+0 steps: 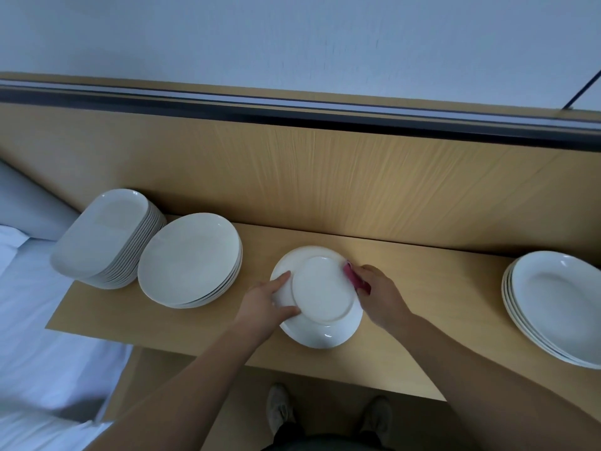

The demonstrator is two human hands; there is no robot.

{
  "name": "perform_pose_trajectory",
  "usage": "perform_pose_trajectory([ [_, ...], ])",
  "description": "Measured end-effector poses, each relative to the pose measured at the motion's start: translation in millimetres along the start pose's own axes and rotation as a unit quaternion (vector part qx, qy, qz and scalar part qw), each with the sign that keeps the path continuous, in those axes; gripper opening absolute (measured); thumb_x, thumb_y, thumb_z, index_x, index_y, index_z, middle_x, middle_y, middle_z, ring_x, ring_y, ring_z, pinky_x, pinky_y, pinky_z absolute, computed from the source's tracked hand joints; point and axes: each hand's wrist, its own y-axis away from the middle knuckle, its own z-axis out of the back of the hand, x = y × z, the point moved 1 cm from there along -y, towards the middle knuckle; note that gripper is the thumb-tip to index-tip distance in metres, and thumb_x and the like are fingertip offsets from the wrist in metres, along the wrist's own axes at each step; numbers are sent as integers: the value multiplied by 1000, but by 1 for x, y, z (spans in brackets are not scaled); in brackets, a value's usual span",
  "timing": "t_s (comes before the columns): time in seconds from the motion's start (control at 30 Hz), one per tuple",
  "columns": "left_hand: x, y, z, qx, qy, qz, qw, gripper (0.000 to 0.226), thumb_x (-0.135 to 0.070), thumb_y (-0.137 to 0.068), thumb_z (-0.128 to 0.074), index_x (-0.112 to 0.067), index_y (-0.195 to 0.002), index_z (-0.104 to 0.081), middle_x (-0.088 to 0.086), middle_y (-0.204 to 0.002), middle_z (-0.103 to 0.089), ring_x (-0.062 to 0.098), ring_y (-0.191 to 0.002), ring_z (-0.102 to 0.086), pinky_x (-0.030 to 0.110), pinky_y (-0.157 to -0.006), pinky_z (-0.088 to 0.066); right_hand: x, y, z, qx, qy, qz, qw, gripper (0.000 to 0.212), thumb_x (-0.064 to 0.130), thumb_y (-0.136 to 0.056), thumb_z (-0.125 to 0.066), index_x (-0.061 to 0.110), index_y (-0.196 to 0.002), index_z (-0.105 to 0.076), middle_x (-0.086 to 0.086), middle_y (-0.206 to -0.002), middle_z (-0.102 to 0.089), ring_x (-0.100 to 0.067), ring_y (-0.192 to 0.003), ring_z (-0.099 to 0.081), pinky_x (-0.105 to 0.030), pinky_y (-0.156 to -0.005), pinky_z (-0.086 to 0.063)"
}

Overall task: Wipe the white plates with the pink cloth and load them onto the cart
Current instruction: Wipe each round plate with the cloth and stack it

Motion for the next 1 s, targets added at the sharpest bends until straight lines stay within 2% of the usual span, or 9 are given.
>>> perform_pose_trajectory([
  [0.1,-2,4,-3,12,-18,-5,1000,74,-35,-83,-71,-41,-145,-33,0,-130,-38,21,-119,-43,36,-106,-40,11,-17,9,24,-19,-18,999,25,38,-100,-47,26,-107,-68,1,-87,-58,-14,-82,-55,-15,-66,-40],
  [0.23,-7,6,-3,7,44,-13,999,59,-26,-88,-66,-34,-142,-43,-4,-126,-43,19,-120,-44,31,-99,-43,10,-34,19,64,-3,-10,998,24,21,-97,-52,29,-112,-69,13,-94,-61,-6,-82,-56,-10,-65,-38],
  [0.3,-9,5,-5,-5,79,-3,997,57,-21,-87,-67,-33,-139,-47,-2,-129,-47,19,-118,-46,27,-90,-43,11,-34,21,69,-21,-24,997,28,15,-94,-53,28,-112,-69,10,-95,-63,-7,-78,-57,-18,-63,-43],
  [0.4,-10,3,-9,-11,115,16,993,57,-19,-86,-69,-34,-137,-50,2,-135,-48,22,-120,-47,29,-90,-45,9,-22,19,28,-46,-59,997,21,17,-92,-56,21,-107,-70,0,-94,-65,-17,-82,-60,-32,-73,-50],
  [0.5,-11,4,-11,-14,123,19,992,57,-19,-86,-69,-34,-137,-50,2,-136,-49,22,-119,-47,28,-90,-45,7,7,12,-26,-111,-115,987,14,28,-94,-57,23,-97,-70,0,-79,-62,-18,-68,-57,-30,-64,-49],
  [0.6,-12,6,-13,-18,120,22,992,57,-20,-86,-68,-35,-138,-49,1,-134,-51,19,-114,-49,26,-85,-45,15,51,-4,-73,-190,-169,964,30,39,-97,-53,13,-87,-62,-8,-64,-58,-16,-51,-53,-27,-47,-45],
  [0.73,-12,10,-16,-23,103,13,994,57,-23,-86,-68,-35,-138,-49,1,-127,-54,14,-105,-48,24,-81,-41,24,81,-22,-93,-183,-158,966,20,27,-99,-51,14,-85,-57,-15,-73,-61,-20,-56,-60,-29,-48,-48],
  [0.87,-10,14,-21,-23,125,20,992,52,-23,-89,-65,-33,-137,-50,1,-130,-55,14,-107,-52,22,-85,-43,24,61,-5,-84,-180,-164,966,41,47,-98,-46,13,-80,-60,-15,-57,-55,-19,-46,-50,-29,-43,-40],
  [1.0,-15,17,-27,-31,144,15,989,51,-18,-91,-64,-27,-139,-49,1,-128,-54,14,-104,-51,21,-86,-44,17,49,5,-84,-183,-157,967,40,43,-97,-50,11,-74,-57,-12,-59,-50,-17,-48,-47,-31,-46,-39],
])
